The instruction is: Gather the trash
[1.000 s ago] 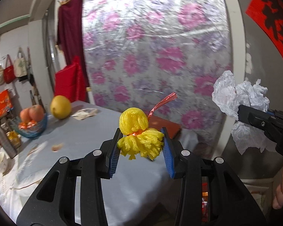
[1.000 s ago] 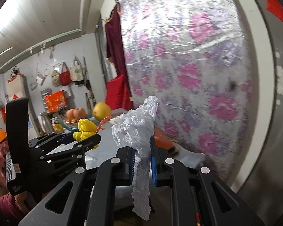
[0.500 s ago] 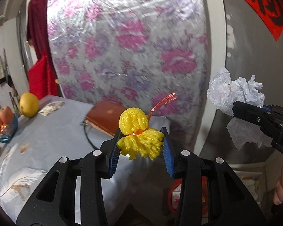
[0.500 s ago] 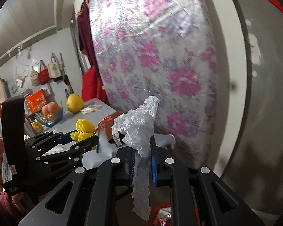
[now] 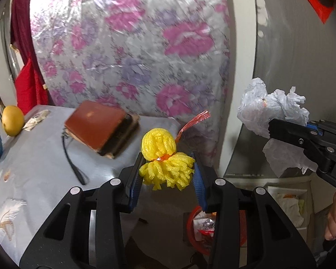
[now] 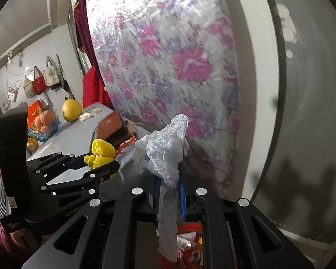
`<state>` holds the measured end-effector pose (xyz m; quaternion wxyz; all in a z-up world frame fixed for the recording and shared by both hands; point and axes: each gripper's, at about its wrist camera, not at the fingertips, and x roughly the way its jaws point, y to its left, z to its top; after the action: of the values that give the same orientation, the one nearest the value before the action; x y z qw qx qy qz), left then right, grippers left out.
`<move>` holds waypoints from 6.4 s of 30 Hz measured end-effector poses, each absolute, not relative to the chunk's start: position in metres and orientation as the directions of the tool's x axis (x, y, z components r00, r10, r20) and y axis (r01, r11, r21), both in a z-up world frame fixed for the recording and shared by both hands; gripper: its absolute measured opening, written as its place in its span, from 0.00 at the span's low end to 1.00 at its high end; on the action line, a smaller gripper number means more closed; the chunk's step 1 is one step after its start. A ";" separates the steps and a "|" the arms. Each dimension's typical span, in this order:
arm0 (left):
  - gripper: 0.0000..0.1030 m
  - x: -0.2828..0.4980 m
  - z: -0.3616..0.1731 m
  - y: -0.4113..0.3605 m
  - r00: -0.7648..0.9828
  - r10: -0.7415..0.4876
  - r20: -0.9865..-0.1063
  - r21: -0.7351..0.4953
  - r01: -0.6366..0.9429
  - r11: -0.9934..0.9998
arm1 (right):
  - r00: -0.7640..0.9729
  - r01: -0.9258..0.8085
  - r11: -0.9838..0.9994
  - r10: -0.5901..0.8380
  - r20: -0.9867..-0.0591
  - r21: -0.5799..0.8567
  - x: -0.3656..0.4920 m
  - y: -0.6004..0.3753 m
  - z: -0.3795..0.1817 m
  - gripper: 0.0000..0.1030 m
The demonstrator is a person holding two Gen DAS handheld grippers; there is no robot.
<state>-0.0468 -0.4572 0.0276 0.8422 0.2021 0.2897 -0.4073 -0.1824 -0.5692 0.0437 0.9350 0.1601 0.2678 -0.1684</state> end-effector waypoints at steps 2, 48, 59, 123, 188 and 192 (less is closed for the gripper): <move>0.40 -0.047 0.020 -0.463 0.487 -0.565 -0.666 0.104 0.811 0.576 | 0.788 0.412 0.886 -0.230 -0.571 0.212 -0.184 -0.575 0.035 0.15; 0.40 -0.070 -0.148 -0.506 0.158 -0.371 -0.915 -0.006 0.914 0.405 | 0.405 0.548 0.800 0.001 -0.914 0.243 -0.188 -0.609 -0.209 0.15; 0.40 -0.068 -0.145 -0.501 0.168 -0.375 -0.912 -0.003 0.910 0.414 | 0.316 0.571 0.784 0.064 -0.947 0.244 -0.160 -0.605 -0.285 0.15; 0.40 -0.081 -0.251 -0.562 -0.018 -0.170 -0.985 -0.073 0.944 0.321 | 0.605 0.629 0.718 -0.210 -0.768 0.299 -0.238 -0.665 -0.126 0.47; 0.93 -0.119 -0.040 -0.430 0.370 -0.466 -0.803 0.126 0.871 0.475 | 0.476 0.539 0.835 -0.196 -0.857 0.109 -0.276 -0.553 -0.041 0.80; 0.93 -0.120 -0.045 -0.422 0.380 -0.453 -0.807 0.132 0.863 0.488 | 0.460 0.509 0.854 -0.163 -0.873 0.109 -0.264 -0.540 -0.060 0.80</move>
<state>-0.1196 -0.4217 -0.0448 0.7817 0.2808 0.3649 -0.4207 -0.2640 -0.5403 -0.0602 0.8351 0.1805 0.4790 -0.2013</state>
